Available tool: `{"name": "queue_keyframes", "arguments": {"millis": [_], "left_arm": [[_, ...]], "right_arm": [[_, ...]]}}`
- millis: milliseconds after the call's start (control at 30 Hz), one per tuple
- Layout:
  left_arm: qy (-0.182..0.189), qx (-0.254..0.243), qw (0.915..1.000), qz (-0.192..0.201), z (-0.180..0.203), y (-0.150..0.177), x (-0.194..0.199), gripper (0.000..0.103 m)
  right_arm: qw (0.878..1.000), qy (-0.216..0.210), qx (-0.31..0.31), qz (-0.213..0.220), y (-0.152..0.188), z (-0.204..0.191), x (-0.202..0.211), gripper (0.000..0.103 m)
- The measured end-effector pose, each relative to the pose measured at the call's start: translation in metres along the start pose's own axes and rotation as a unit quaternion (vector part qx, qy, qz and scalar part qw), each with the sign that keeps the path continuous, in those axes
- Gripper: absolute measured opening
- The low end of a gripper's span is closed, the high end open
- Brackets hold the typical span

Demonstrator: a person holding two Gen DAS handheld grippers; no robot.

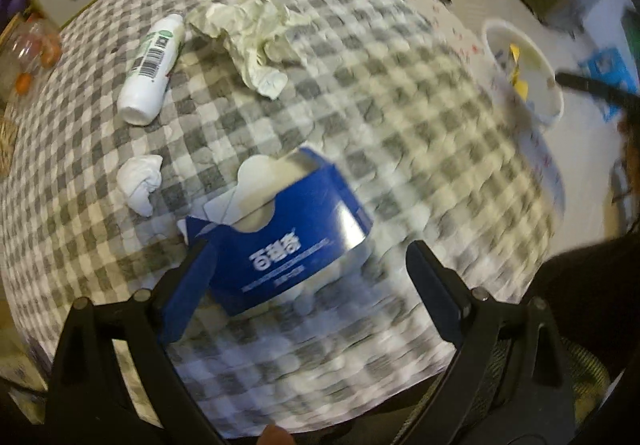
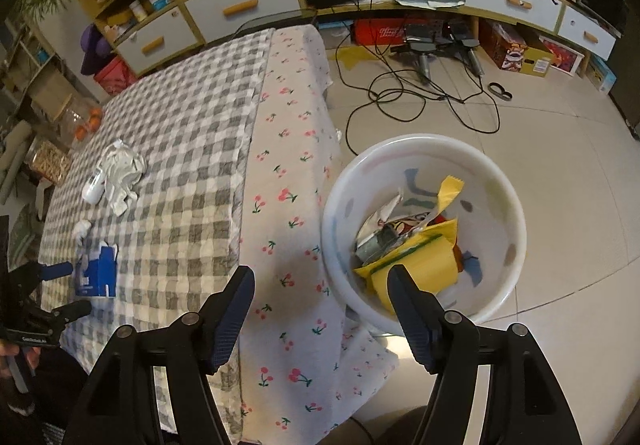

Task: Collect trash
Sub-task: 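Grasp the blue biscuit box with the left tool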

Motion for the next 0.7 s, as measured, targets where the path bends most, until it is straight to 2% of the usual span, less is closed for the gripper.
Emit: {"name": "queue_keyframes", "arguments": {"millis": [200,267,400,567,600,667,700], "left_arm": [[-0.051,-0.085,0.9945,-0.032,-0.003,0.008,-0.017,0.095],[-0.06,-0.09,0.9937,-0.032,-0.005,0.006,-0.022,0.095],[-0.052,-0.071,0.9957,-0.029,-0.011,-0.001,-0.028,0.095],[-0.026,-0.055,0.9979,-0.021,-0.016,-0.009,-0.032,0.079],[-0.02,-0.053,0.9982,-0.021,-0.019,-0.012,-0.033,0.073],[-0.014,-0.042,0.9989,-0.016,-0.02,-0.015,-0.033,0.072],[-0.006,-0.037,0.9992,-0.011,-0.018,-0.017,-0.031,0.065]], "right_arm": [[1.0,0.001,0.001,-0.006,0.003,-0.005,-0.003,0.071],[1.0,0.001,0.001,-0.008,0.003,-0.006,-0.003,0.071],[1.0,0.003,0.002,-0.012,0.003,-0.008,-0.006,0.071],[1.0,0.002,0.001,-0.013,-0.001,-0.014,-0.008,0.071],[1.0,0.001,0.002,-0.013,-0.002,-0.016,-0.009,0.071],[1.0,0.001,0.002,-0.013,-0.005,-0.02,-0.009,0.071],[1.0,0.0,0.002,-0.013,-0.006,-0.022,-0.01,0.071]]}}
Point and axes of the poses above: each gripper's, at about its wrist camera, not at the fingertips, and x roughly against the way its jaws point, z to its right, y to its underside, the point moved 7 cm from there along -x, roughly the way its jaws point, and after that the axes turned 10 degrees about y, right-handed, at the moved point
